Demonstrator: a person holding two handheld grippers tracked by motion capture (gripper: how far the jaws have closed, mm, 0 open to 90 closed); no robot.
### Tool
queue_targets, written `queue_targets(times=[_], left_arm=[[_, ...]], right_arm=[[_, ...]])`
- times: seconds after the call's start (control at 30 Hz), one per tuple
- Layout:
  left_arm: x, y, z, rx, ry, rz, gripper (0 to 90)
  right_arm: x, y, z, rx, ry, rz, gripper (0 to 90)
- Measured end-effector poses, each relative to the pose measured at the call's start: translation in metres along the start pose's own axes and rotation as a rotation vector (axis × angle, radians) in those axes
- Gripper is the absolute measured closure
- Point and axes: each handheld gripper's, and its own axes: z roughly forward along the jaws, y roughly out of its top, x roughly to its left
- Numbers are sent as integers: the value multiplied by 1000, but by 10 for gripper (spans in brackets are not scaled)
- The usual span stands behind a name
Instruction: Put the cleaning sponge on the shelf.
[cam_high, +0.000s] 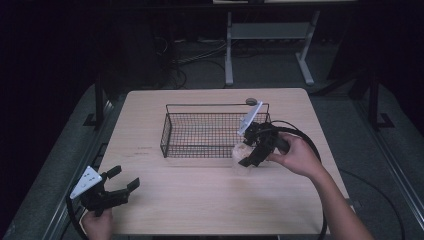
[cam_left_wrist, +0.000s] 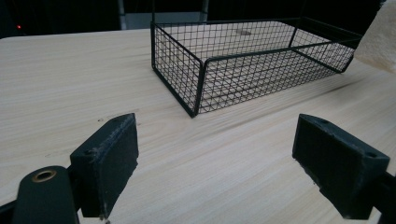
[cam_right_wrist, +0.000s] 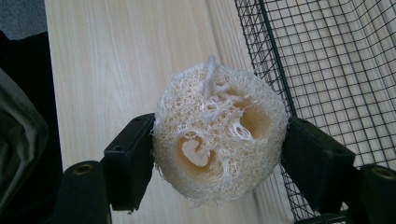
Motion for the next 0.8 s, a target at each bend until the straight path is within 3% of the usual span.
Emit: queue_targets(times=[0.53, 0.8], left_arm=[[0, 0, 0, -1, 0, 0, 138], [-1, 0, 1, 4, 0, 3, 138]], right_arm=[[-16, 18, -11, -12, -13, 2, 281], [-30, 23, -12, 12, -26, 19, 281]])
